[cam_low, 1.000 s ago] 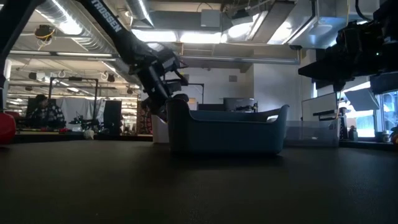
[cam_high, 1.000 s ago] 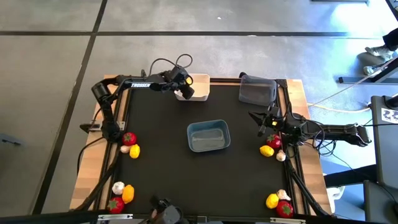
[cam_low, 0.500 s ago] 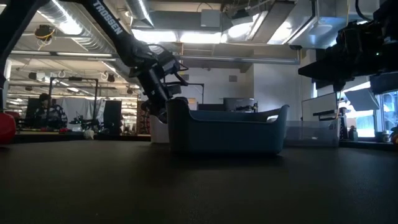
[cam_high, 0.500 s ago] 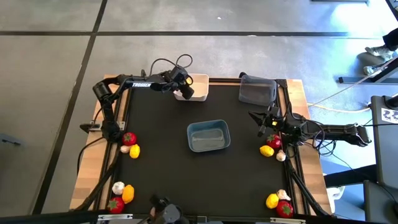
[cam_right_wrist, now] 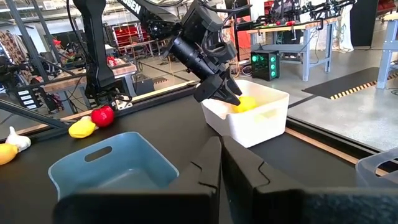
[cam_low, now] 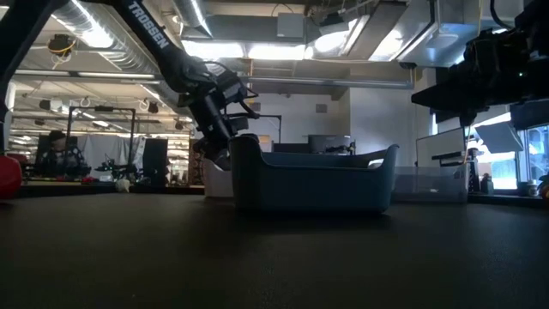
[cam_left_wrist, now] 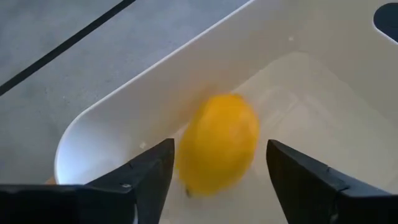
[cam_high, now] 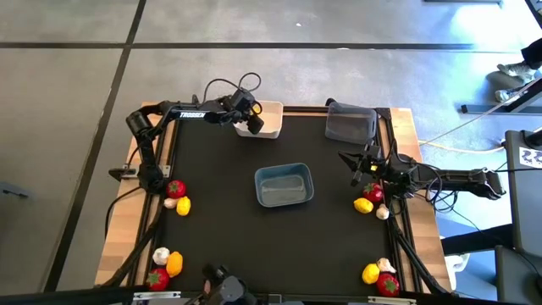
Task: Sort produce into baskets
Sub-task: Put the yellow lemon into the white bin, then put the red tomato into the black bin
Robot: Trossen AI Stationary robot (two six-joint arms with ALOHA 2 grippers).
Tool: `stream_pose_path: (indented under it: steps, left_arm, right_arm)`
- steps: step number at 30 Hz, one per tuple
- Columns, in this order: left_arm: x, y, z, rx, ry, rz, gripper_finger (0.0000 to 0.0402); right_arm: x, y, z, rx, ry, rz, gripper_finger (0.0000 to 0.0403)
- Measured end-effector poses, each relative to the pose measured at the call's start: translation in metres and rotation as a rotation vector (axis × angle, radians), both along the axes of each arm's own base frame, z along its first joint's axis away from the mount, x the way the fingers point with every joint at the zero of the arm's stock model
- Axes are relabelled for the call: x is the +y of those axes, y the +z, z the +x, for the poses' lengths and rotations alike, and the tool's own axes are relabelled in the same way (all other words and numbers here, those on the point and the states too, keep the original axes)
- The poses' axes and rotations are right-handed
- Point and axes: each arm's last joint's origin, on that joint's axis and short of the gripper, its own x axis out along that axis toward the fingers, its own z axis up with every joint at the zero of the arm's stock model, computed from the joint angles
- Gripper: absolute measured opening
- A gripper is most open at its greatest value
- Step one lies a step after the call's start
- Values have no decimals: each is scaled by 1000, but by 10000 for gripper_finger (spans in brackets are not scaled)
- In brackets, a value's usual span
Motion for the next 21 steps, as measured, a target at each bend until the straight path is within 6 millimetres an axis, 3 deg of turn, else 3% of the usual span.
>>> stream_pose_path:
  steps: [9,21]
  left_arm:
    - [-5,5,2,10,-38,18,262]
    - [-39,57,1,-43,-117,63,262]
  right_arm:
    - [0,-2,0,21,0,2,17]
    - [0,-2,0,20,1,2,17]
